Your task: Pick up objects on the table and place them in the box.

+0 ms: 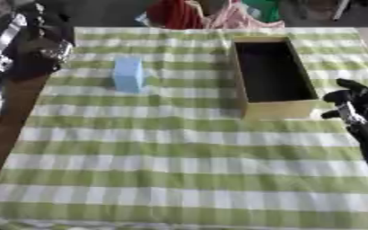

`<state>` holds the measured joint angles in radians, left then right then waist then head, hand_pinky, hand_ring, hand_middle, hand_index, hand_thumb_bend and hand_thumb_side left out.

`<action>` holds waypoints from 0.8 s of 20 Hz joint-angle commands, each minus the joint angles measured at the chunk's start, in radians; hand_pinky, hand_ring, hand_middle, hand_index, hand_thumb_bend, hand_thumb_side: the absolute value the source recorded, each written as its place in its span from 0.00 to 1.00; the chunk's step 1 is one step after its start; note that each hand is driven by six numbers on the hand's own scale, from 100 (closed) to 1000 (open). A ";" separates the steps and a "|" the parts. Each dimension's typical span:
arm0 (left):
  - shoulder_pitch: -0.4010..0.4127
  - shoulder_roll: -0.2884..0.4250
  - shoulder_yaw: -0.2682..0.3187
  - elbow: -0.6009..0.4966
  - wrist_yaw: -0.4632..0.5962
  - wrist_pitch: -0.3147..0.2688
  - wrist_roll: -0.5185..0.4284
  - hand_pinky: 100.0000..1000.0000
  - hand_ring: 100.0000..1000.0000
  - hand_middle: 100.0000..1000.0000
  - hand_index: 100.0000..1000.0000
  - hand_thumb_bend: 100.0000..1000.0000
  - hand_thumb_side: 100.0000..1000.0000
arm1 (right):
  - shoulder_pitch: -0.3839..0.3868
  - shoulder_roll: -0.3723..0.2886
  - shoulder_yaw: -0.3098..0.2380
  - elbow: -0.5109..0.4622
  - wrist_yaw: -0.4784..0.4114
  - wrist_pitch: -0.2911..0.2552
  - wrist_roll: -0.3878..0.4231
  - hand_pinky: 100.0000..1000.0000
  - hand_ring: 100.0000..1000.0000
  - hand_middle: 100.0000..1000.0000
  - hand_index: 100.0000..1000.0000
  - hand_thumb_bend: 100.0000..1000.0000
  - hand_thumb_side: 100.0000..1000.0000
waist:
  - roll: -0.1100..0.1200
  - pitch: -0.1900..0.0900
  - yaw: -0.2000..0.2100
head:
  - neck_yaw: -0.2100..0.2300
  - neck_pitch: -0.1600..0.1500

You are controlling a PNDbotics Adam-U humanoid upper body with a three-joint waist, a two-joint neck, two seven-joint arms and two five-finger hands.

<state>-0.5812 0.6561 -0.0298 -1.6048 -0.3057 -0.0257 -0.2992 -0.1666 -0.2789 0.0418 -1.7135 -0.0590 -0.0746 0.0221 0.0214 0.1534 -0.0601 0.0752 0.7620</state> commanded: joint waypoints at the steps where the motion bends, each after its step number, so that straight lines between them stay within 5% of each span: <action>1: -0.097 0.088 -0.044 0.112 -0.092 -0.062 -0.055 0.71 0.75 0.79 0.85 0.18 0.20 | -0.006 -0.024 0.002 -0.015 0.006 -0.001 0.007 0.54 0.75 0.59 0.84 0.00 0.43 | 0.001 -0.017 -0.005 | 0.006 -0.002; 9: -0.345 0.007 -0.095 0.443 -0.361 -0.241 -0.124 0.75 0.75 0.78 0.84 0.33 0.20 | -0.004 -0.025 0.011 -0.011 0.004 -0.001 0.016 0.54 0.75 0.59 0.84 0.00 0.43 | 0.004 -0.024 -0.025 | 0.016 -0.001; 16: -0.427 -0.119 -0.068 0.669 -0.545 -0.346 -0.147 0.76 0.75 0.76 0.83 0.36 0.25 | -0.010 -0.020 0.019 -0.009 0.002 -0.001 0.026 0.54 0.75 0.59 0.84 0.00 0.43 | 0.002 -0.023 -0.053 | 0.030 -0.004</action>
<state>-0.9811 0.5358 -0.1152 -0.9568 -0.8214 -0.3545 -0.4431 -0.1666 -0.2810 0.0623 -1.7122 -0.0589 -0.0723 0.0440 0.0235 0.1449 -0.1148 0.1000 0.7623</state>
